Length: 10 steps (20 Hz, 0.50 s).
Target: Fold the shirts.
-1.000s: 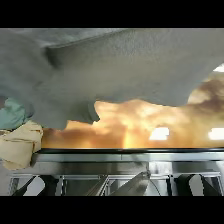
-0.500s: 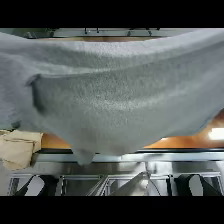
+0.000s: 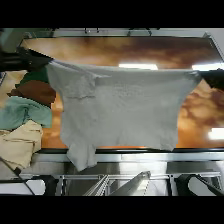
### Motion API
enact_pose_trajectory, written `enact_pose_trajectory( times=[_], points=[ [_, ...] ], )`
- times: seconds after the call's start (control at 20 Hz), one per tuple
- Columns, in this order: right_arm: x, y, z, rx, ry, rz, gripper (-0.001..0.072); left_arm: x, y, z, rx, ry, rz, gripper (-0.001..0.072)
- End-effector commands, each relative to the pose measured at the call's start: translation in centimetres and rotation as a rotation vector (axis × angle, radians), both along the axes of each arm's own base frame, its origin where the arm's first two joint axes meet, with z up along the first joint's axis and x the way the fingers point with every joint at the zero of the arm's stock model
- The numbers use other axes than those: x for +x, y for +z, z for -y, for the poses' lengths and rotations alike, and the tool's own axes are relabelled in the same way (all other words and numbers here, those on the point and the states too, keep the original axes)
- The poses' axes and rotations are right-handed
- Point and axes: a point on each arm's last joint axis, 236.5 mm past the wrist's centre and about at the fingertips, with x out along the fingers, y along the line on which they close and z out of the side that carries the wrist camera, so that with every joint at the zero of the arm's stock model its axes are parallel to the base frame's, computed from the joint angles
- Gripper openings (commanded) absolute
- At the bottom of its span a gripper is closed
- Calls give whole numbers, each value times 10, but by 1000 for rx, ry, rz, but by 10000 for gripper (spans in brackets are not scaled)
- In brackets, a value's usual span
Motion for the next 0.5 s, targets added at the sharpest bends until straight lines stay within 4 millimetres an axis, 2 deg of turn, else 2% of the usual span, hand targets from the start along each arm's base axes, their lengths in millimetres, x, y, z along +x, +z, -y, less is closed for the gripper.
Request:
enact_pose_trajectory(
  times=[0.0,0.1,0.2,0.45],
  points=[
    [28,-86,9,83,2,-103,21,51,-99,25,29,-41,-154,15],
    [37,-117,12,103,19,-150,21,71,-123,30,24,-36,-185,10],
    [44,-135,11,115,65,-179,21,83,-149,23,68,-16,-239,10],
    [26,-182,10,10,173,-293,21,61,-216,29,293,-113,-385,9]
  ],
)
